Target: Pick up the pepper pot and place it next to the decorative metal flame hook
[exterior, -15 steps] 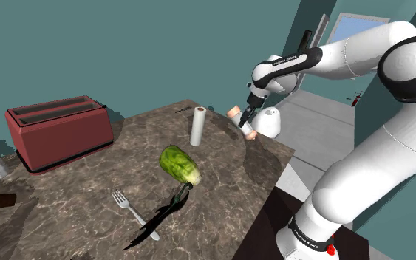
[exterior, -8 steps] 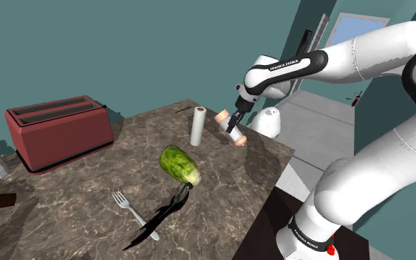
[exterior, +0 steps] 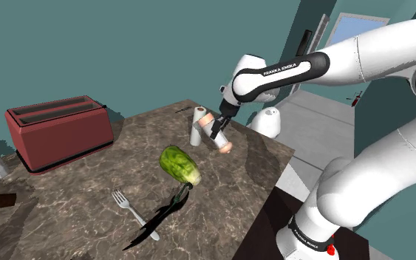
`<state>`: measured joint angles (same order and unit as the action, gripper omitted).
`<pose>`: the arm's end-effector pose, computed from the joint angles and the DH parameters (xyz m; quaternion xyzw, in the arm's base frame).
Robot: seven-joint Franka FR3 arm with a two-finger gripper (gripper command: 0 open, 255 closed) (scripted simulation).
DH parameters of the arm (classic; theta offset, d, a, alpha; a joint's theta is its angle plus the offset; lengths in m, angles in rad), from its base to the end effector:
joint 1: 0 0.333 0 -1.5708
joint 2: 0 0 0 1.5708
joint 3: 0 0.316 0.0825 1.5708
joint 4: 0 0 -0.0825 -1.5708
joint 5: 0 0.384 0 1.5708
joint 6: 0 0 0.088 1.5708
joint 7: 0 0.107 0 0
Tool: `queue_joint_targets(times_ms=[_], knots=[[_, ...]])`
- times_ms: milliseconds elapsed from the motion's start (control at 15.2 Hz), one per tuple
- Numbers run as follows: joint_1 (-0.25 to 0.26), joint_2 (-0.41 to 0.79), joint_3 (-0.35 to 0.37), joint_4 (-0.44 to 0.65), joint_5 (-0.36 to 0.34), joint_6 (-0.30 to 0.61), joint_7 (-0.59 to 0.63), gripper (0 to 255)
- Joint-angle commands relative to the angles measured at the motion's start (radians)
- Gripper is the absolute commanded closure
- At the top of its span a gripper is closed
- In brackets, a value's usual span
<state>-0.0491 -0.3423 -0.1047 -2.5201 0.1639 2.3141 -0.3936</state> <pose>0.4314 -0.0639 0.4126 -0.9920 -0.0698 -0.0854 0.0607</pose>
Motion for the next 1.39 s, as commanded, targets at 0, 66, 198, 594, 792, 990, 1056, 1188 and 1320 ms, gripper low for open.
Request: queue_joint_targets(times_ms=[0, 66, 198, 594, 792, 990, 1056, 1188, 1320], knots=[[0.022, -0.004, 0.040, -0.005, 0.007, 0.008, 0.057, 255], [0.033, -0.001, 0.059, -0.003, 0.011, 0.013, 0.084, 255], [0.054, 0.008, 0.097, 0.004, 0.018, 0.023, 0.137, 255], [0.113, 0.063, 0.210, 0.055, 0.025, 0.048, 0.300, 255], [0.138, 0.104, 0.264, 0.096, 0.018, 0.058, 0.383, 255], [0.161, 0.153, 0.315, 0.147, 0.001, 0.064, 0.469, 255], [0.168, 0.171, 0.332, 0.166, -0.007, 0.066, 0.499, 255], [0.183, 0.209, 0.363, 0.208, -0.027, 0.067, 0.558, 255], [0.197, 0.251, 0.392, 0.254, -0.052, 0.066, 0.618, 255]])
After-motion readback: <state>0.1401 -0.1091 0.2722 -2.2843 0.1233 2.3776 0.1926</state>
